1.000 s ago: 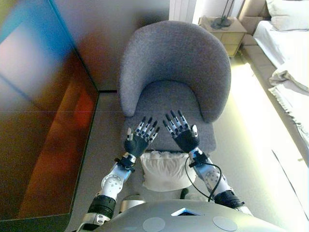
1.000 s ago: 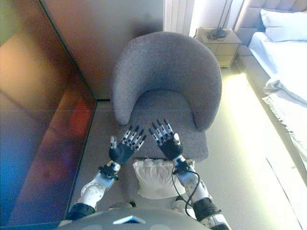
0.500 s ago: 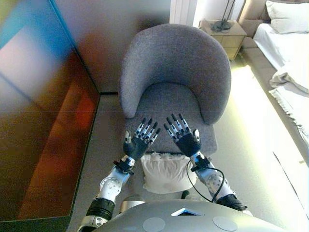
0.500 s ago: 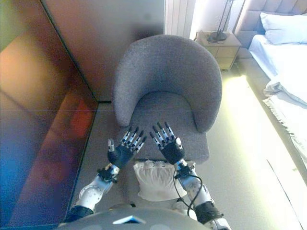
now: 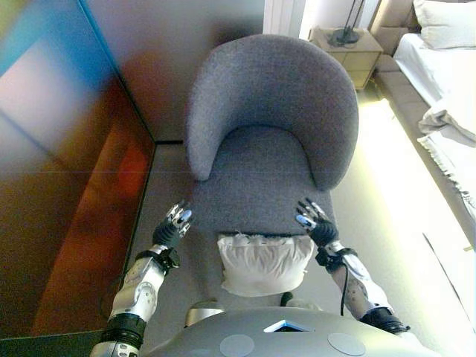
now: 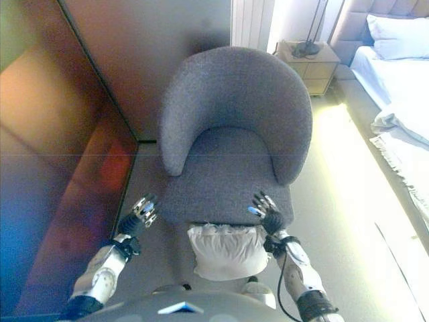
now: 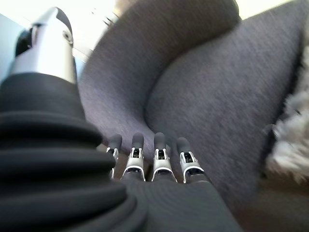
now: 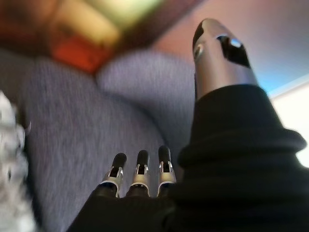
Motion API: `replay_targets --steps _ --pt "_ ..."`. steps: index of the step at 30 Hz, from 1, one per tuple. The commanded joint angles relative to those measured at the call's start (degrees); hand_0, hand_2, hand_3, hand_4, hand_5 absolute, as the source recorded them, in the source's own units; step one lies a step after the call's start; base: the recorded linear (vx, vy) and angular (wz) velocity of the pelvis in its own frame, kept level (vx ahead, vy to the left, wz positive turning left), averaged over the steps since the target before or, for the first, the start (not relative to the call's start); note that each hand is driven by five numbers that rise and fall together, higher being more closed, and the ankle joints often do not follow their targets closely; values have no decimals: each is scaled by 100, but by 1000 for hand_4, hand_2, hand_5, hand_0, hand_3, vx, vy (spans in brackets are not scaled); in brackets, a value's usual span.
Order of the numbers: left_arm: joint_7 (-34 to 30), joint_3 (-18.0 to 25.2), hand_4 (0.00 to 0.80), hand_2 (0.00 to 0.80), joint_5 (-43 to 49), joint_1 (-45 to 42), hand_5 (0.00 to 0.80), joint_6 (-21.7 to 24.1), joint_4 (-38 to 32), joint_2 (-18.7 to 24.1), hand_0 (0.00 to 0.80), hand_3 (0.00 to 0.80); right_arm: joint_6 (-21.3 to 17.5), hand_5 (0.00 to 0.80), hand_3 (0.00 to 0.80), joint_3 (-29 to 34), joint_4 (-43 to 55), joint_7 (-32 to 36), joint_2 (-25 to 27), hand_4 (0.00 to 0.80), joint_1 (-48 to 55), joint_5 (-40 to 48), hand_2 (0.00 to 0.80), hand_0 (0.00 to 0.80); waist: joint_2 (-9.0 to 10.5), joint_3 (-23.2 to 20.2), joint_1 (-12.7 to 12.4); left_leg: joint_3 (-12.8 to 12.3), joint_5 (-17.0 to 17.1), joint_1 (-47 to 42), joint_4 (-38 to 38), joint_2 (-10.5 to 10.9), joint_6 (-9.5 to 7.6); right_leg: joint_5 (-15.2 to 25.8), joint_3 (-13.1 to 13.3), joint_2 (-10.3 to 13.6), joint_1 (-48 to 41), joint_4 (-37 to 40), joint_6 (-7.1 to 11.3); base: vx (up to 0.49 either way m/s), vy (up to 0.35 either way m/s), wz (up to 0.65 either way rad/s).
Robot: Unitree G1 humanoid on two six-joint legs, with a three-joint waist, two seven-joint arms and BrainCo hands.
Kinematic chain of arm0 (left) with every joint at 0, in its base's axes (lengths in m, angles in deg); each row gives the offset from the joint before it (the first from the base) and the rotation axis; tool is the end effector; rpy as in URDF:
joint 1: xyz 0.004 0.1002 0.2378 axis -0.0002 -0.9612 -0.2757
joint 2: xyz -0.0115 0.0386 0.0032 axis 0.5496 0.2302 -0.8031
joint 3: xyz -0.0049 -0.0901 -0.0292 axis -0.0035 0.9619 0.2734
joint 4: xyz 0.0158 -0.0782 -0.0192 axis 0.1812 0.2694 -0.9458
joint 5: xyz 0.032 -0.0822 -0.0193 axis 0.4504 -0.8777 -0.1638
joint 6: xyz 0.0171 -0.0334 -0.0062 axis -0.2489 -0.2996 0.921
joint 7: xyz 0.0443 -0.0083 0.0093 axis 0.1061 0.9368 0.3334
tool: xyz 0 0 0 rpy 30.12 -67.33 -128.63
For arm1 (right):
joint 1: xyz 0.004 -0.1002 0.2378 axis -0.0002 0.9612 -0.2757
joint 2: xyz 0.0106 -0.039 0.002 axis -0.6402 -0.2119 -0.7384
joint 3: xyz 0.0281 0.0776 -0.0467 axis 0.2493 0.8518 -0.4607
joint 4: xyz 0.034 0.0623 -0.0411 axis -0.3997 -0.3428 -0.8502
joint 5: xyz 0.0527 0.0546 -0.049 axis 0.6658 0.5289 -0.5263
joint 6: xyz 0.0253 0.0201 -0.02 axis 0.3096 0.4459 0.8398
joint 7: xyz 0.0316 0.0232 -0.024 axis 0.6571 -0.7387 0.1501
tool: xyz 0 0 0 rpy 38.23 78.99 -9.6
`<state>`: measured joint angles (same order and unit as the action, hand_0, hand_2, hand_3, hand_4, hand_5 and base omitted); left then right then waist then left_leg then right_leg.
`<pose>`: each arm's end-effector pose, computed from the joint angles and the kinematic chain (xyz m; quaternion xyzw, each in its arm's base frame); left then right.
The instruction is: Pick up the cushion and take it to the sofa
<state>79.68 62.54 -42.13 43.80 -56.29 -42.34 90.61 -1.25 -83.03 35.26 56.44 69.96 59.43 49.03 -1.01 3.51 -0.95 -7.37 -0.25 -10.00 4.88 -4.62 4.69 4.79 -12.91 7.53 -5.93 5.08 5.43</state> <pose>0.1163 0.2129 -0.0336 -0.1974 0.2611 0.0133 0.9448 0.1282 -0.1928 -0.0374 0.2162 0.2565 -0.0216 0.9418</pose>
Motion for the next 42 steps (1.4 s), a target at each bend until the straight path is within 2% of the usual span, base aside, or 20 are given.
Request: replay_targets --steps 1,6,9,10,12,15,16,17,19,21,22,23,25,26,28,30,32,34,37,42 --pt "86 50 0 0 308 221 0 377 -173 212 0 0 -279 0 0 38 87 -165 -255 0 -360 -292 0 0 267 284 -133 -185 -489 315 -589 65 -271 -410 -55 465 46 -543 396 -3 -133 -1" --pt "210 -57 0 0 297 362 0 486 5 232 0 0 -104 0 0 -26 157 -175 -147 0 -324 -264 0 0 302 389 -50 -3 -509 525 -1036 -78 -180 -624 129 315 152 -846 214 -12 -141 3" --pt "311 -119 0 0 139 464 0 512 -45 171 0 0 -45 0 0 -42 94 -46 14 0 -354 -330 0 0 368 532 -47 80 -603 820 -1807 -109 -113 -685 131 215 166 -897 22 1 -114 13" --pt "319 -134 0 0 115 471 0 529 -17 163 0 0 -12 0 0 -41 98 -91 67 0 -353 -314 0 0 371 589 -54 56 -431 995 -2169 -132 -69 -695 105 164 147 -900 -54 23 -51 22" --pt "227 -173 0 0 123 481 0 537 6 145 0 0 5 0 0 -39 59 -170 98 0 -352 -217 0 0 339 654 -82 -32 -206 1292 -2408 -75 -14 -693 26 118 109 -914 -86 36 15 31" --pt "24 -243 0 0 149 548 0 511 -23 154 0 0 -63 0 0 -30 -57 -290 52 0 -444 49 0 0 224 767 -168 -520 17 1702 -1944 -13 -19 -816 -75 157 24 -1026 16 38 96 31" --pt "13 -252 0 0 148 558 0 503 -23 159 0 0 -73 0 0 -31 -65 -313 45 0 -455 64 0 0 218 778 -180 -560 36 1736 -1903 -9 -26 -837 -82 167 19 -1048 26 22 77 20" --pt "-3 -261 0 0 136 593 0 497 7 172 0 0 -102 0 0 -54 -117 -405 46 0 -530 139 0 0 219 818 -241 -450 117 1916 -1930 -40 -45 -885 -64 217 26 -1136 37 3 103 6" --pt "-26 -251 0 0 154 717 0 476 167 168 0 0 -175 0 0 -85 -386 -469 -38 0 -715 239 0 0 208 789 -337 -342 -160 1759 -1669 156 -291 -1053 -125 435 72 -1539 154 42 179 -3" --pt "9 -296 0 0 331 721 0 540 257 211 0 0 -130 0 0 -33 -439 -464 -164 0 -708 189 0 0 182 805 -370 -419 -327 1577 -1627 261 -470 -869 -236 851 392 -2561 220 158 197 -18" --pt "64 -312 0 0 322 683 0 470 259 221 0 0 -6 0 0 -4 -401 -598 -201 0 -654 46 0 0 183 846 -366 -369 -573 1449 -1751 341 -507 -782 -182 1153 607 -3234 258 219 138 -18" --pt "57 -266 0 0 282 679 0 362 259 244 0 0 81 0 0 13 -403 -678 -218 0 -607 -32 0 0 170 874 -373 -392 -646 1409 -1834 349 -540 -617 -156 1358 712 -3484 227 237 74 -5" --pt "31 -218 0 0 349 693 0 317 329 297 0 0 38 0 0 -11 -634 -729 -264 0 -553 -224 0 0 160 941 -385 -433 -771 1340 -1999 287 -508 -433 -158 1593 763 -3209 208 119 -82 4" --pt "59 -262 0 0 347 772 0 350 391 339 0 0 -25 0 0 -25 -869 -770 -268 0 -627 -274 0 0 166 975 -388 -443 -702 1421 -2079 234 -497 -170 -177 1662 791 -2734 196 34 -250 11" --pt "155 -382 0 0 297 975 0 428 493 377 0 0 -75 0 0 -45 -1163 -888 -249 0 -842 -262 0 0 208 1060 -389 -355 -825 1577 -2287 175 -421 112 -57 1746 934 -2033 320 -28 -276 25" --pt "332 -568 0 0 108 1396 0 613 735 433 0 0 -191 0 0 -59 -1620 -1031 -165 0 -1305 -146 0 0 284 1249 -334 -136 -958 1888 -2521 51 -309 491 279 1813 1402 -1392 520 -128 -409 19" --pt "448 -650 0 0 23 1721 0 670 872 469 0 0 -241 0 0 -56 -1903 -1080 -109 0 -1660 -19 0 0 267 1416 -330 51 -1017 2173 -2788 -170 -231 490 376 1797 1630 -1359 580 -113 -372 1" --pt "647 -701 0 0 44 1896 0 794 963 446 0 0 -227 0 0 -110 -2048 -1157 -34 0 -1913 -32 0 0 292 1555 -396 161 -969 2621 -3191 -538 -68 287 163 1716 1651 -1436 632 -55 -352 21" --pt "820 -776 0 0 -119 2037 0 865 915 488 0 0 -174 0 0 -192 -1896 -1323 83 0 -2102 -68 0 0 276 1728 -419 279 -755 2971 -3233 -826 122 215 33 1709 1969 -1892 659 -109 -224 -23" --pt "836 -926 0 0 -251 2342 0 1109 1131 363 0 0 -297 0 0 -99 -1967 -1350 325 0 -2325 -112 0 0 141 1971 -340 375 -557 3313 -3210 -828 215 -32 131 1784 2470 -2386 656 -71 -37 -12"
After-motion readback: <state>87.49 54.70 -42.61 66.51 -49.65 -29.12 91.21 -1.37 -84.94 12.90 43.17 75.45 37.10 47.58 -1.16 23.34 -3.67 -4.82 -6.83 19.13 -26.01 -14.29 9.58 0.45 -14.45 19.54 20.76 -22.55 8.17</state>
